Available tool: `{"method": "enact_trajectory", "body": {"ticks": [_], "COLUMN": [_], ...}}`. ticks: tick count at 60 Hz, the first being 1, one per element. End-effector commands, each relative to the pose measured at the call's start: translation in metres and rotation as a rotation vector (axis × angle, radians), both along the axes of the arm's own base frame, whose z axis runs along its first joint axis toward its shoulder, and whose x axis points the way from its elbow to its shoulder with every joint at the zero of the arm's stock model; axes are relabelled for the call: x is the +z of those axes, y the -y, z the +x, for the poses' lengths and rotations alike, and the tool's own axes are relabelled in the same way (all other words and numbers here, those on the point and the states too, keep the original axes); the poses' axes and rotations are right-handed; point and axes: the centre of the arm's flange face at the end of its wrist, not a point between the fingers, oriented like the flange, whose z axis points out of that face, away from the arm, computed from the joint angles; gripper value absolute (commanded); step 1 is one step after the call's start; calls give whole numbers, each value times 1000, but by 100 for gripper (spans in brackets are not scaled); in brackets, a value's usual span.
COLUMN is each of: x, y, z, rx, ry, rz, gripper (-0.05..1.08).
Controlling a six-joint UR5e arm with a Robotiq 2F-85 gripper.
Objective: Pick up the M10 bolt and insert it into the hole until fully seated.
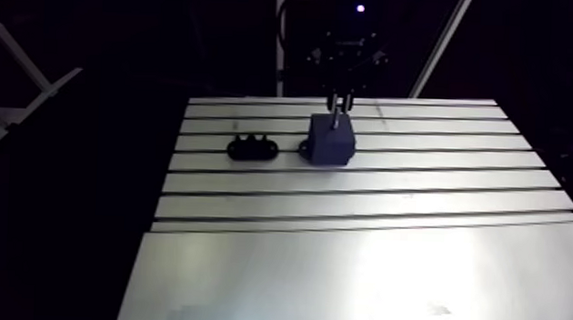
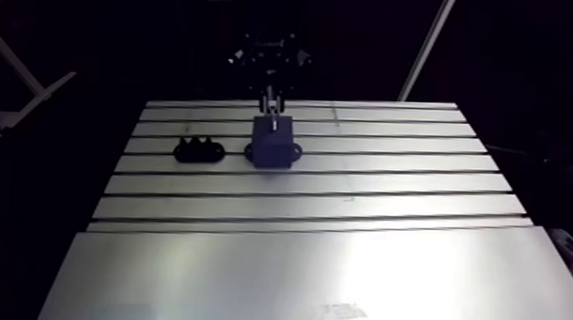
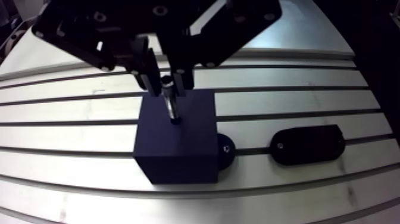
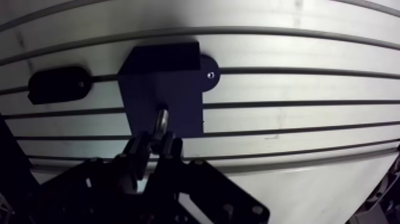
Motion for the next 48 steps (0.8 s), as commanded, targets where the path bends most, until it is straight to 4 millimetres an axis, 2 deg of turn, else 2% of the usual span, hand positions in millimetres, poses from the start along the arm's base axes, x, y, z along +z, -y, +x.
{"method": "enact_trajectory", "body": {"ticks": [1, 48], "x": [0, 0], "y": [-1, 0], "z": [0, 0], "rx": [-1, 0], "ry": [0, 0], "rz": [1, -1], "gripper": [108, 108]}}
